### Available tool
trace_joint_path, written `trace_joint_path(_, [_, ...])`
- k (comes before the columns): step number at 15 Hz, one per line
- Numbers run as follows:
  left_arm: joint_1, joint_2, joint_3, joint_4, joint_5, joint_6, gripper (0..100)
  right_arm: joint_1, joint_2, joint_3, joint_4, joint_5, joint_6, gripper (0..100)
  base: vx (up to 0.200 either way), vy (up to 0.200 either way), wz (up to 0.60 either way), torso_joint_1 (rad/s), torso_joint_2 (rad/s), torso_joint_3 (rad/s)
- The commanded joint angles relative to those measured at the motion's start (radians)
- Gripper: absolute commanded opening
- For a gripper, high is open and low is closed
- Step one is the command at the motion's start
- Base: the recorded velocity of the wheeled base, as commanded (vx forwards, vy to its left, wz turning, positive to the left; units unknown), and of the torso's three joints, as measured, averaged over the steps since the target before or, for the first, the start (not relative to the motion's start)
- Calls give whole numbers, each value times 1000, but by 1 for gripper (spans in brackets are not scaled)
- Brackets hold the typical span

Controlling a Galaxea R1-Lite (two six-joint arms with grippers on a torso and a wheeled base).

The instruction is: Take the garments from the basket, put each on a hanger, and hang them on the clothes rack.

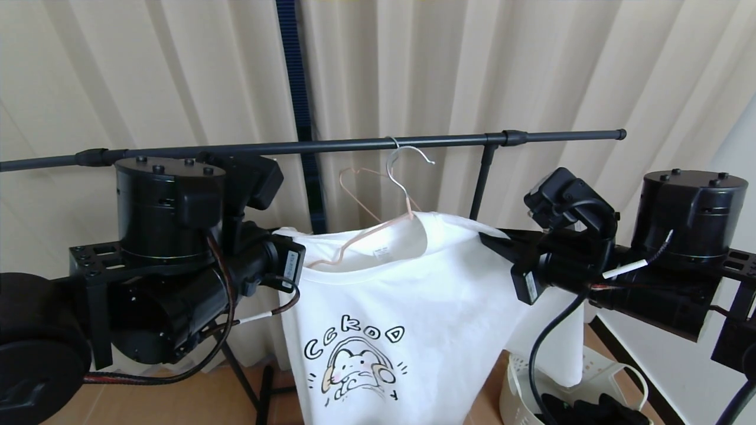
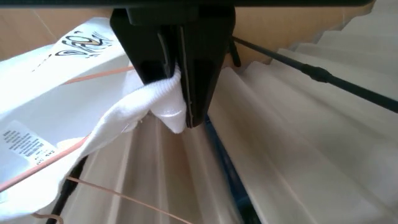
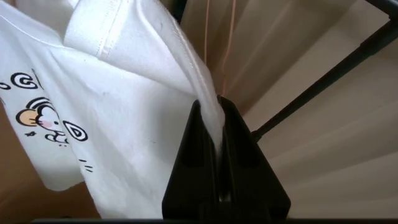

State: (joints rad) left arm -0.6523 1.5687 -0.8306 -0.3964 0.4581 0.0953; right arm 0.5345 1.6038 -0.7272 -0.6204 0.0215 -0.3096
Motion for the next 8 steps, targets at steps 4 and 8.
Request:
trace_joint_path(4, [-67, 5, -1, 24, -1, -2, 0, 33, 87, -6, -134, -60, 3, 0, 0, 0, 0, 0, 0, 0])
trace_joint_path(8, [-110, 13, -38, 25, -1, -37, 0, 68, 133, 0, -190, -64, 7, 0, 0, 0, 0, 0, 0, 0])
